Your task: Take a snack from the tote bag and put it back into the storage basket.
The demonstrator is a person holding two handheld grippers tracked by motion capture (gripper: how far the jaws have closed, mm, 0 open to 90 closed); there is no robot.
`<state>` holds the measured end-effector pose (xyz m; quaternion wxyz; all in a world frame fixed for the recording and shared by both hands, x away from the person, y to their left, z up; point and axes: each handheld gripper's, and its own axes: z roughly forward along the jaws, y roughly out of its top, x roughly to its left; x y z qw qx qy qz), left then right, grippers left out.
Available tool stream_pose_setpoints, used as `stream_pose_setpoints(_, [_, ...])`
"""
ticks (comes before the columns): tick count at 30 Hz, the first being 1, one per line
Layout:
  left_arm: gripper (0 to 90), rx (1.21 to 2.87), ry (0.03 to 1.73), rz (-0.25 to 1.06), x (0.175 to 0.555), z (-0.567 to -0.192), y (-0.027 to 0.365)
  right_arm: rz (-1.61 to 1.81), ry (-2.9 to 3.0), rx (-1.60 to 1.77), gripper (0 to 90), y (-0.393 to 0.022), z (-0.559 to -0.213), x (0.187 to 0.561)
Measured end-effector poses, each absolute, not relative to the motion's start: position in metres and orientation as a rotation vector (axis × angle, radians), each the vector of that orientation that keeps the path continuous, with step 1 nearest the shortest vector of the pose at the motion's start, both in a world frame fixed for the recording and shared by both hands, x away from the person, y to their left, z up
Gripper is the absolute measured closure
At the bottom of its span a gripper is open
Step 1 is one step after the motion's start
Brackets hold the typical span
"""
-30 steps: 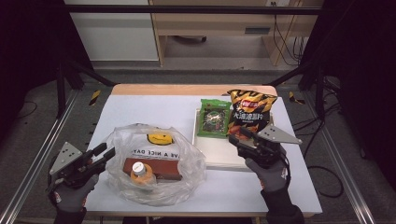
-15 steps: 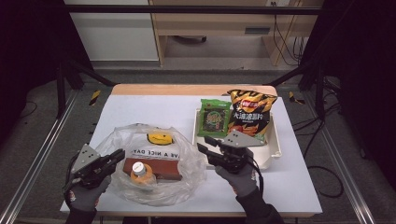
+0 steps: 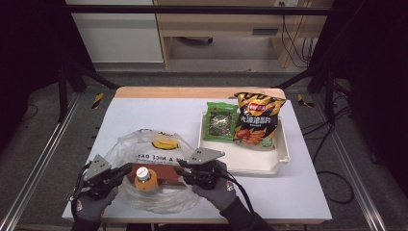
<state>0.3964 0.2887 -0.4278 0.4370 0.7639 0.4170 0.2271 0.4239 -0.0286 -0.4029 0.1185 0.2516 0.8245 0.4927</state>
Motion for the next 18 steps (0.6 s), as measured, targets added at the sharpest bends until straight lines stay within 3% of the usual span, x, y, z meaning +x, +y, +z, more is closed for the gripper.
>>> stream_pose_setpoints(18, [84.4,1.954,1.163,0.599,0.387,-0.456,0.305,1.24,2.458,0.863,70.8,-0.047,-0.454,0.42])
